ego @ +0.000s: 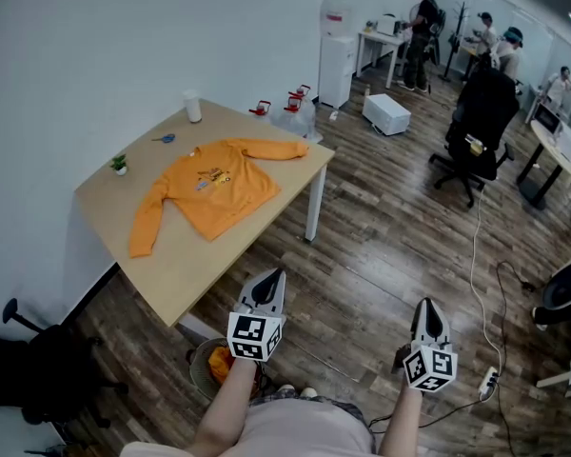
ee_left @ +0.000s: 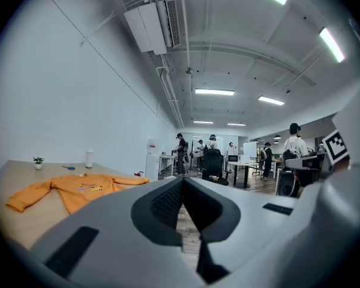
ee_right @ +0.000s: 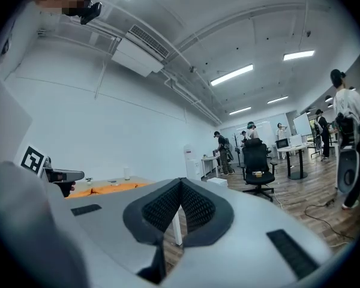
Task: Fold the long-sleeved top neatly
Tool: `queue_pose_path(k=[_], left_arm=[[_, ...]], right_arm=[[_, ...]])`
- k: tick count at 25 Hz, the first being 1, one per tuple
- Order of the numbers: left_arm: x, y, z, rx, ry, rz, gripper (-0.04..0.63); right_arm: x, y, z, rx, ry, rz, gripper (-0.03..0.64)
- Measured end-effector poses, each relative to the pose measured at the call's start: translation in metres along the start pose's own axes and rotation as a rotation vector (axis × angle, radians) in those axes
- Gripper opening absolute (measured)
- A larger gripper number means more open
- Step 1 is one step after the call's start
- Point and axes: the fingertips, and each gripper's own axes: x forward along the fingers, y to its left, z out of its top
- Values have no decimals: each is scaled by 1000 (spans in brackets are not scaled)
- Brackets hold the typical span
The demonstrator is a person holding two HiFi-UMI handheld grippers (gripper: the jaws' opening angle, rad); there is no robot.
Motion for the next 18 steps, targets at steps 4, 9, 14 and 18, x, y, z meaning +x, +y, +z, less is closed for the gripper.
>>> queue_pose_path(k=[4,9,14,18], left_arm=[[0,2,2,-3,-6,-10,3],[-2,2,12,-29,-35,-54,74],[-4,4,16,-56,-61,-102,286],[-8,9,12,-70,-66,-108,387]], right_arm=[[4,5,-1,13,-1,18,8],[7,15,7,67,-30,94,184],[7,19,16,79,-70,123,301],[7,21,12,76,-67,116,426]])
